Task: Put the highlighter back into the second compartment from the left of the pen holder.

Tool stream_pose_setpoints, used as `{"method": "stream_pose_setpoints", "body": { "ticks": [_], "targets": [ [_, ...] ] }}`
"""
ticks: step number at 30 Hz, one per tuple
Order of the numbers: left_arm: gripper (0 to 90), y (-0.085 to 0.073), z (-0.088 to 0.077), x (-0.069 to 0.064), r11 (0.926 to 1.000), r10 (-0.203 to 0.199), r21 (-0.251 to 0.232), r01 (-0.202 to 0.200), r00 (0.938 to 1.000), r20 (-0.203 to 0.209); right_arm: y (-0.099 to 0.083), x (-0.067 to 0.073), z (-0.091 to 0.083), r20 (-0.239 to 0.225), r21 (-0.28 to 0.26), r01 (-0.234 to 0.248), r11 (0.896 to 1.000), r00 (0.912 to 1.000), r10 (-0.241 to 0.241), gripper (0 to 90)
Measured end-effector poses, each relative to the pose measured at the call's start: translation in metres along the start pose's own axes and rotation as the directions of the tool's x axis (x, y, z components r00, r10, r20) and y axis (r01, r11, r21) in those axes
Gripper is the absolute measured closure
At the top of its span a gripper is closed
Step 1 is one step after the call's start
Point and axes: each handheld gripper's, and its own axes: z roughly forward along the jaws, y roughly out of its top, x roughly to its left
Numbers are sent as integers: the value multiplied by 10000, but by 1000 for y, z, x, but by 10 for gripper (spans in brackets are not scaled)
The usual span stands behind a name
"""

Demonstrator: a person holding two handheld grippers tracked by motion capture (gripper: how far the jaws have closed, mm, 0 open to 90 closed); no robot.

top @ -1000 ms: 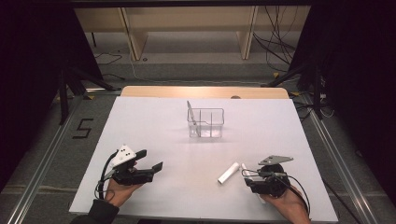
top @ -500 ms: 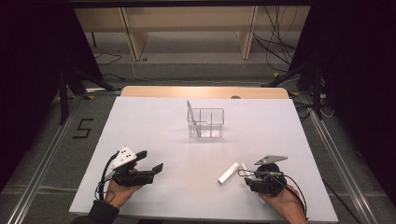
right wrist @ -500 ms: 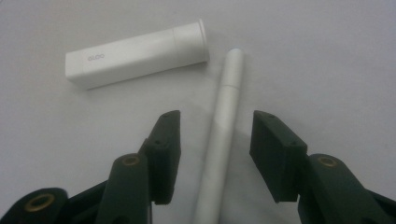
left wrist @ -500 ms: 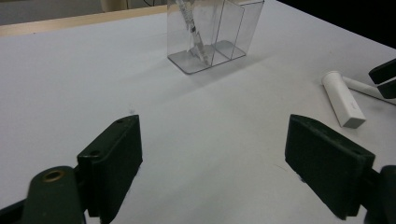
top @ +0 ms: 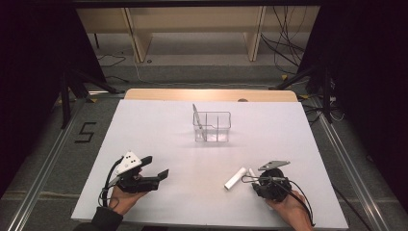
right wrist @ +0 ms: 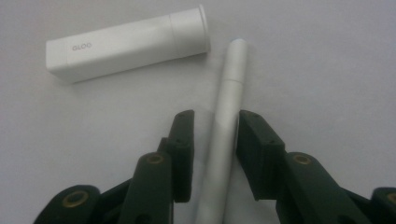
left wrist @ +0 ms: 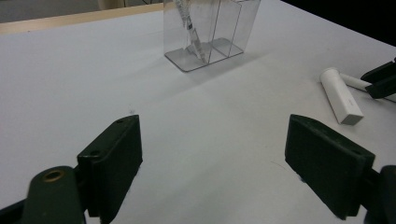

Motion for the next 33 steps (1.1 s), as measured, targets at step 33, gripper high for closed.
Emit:
{"method": "stream_pose_setpoints", "body": {
  "ticks": [33],
  "targets": [
    [187,-2,1,2,10000,20,76,-20,10000,-33,2,-12,-15,253,-467,-337,9983,9991,349,790]
  ]
}}
